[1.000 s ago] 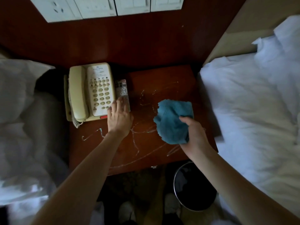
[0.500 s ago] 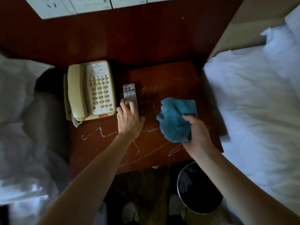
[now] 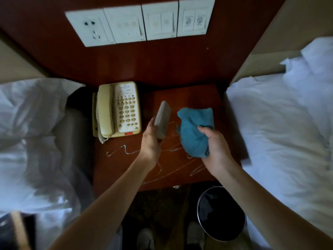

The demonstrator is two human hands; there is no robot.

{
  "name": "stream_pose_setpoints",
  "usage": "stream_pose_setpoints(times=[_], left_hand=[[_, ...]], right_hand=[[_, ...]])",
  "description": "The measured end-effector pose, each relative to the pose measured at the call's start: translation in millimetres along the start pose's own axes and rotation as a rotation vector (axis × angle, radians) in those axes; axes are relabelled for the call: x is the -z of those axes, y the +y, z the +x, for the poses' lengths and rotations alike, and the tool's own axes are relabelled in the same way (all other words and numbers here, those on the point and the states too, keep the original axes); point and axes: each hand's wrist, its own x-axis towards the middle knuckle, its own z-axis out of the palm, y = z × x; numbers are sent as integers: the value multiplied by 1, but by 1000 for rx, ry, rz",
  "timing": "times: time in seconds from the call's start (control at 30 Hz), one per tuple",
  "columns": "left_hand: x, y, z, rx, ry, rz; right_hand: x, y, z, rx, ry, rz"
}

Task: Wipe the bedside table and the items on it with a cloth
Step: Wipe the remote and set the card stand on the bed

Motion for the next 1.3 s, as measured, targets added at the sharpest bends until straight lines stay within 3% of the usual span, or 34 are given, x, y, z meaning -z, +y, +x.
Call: stream_pose_setpoints(times=[0.23,0.3,0.4,0.53,0.7,0.87,0.97,1.07,1.13,1.3], left_hand=[[4,38,-52,-30,-190,-267],[10,44,-64,-19,-234,-371],[18,50,-86,-56,-252,-326],[32,47,-104,-86,-252,-213],[49,48,-114,-137,-163,-235],[81,51,-109,-93,-38,-427],[91,47,-108,-108,-36,-409],[92,41,-119,-142,-127,-270],[93,37,-125,-163,-84,-138],[100,31,-133,-148,-173,-139]], right_hand=[[-58,13,-47,288,-325,-425],[-68,8,-49,319,-317,-409],[-80,-5,-46,305,-185,-364],[-95,-11,-49,252,-104,-301],[-101,31,-80,310,-319,-381],[-94,66,-102,310,-490,-517],[-99,68,-99,301,-454,-462],[-114,58,-91,139,-316,-231],[-121,49,-84,42,-245,-118],[-123,33,-67,-85,-114,36]])
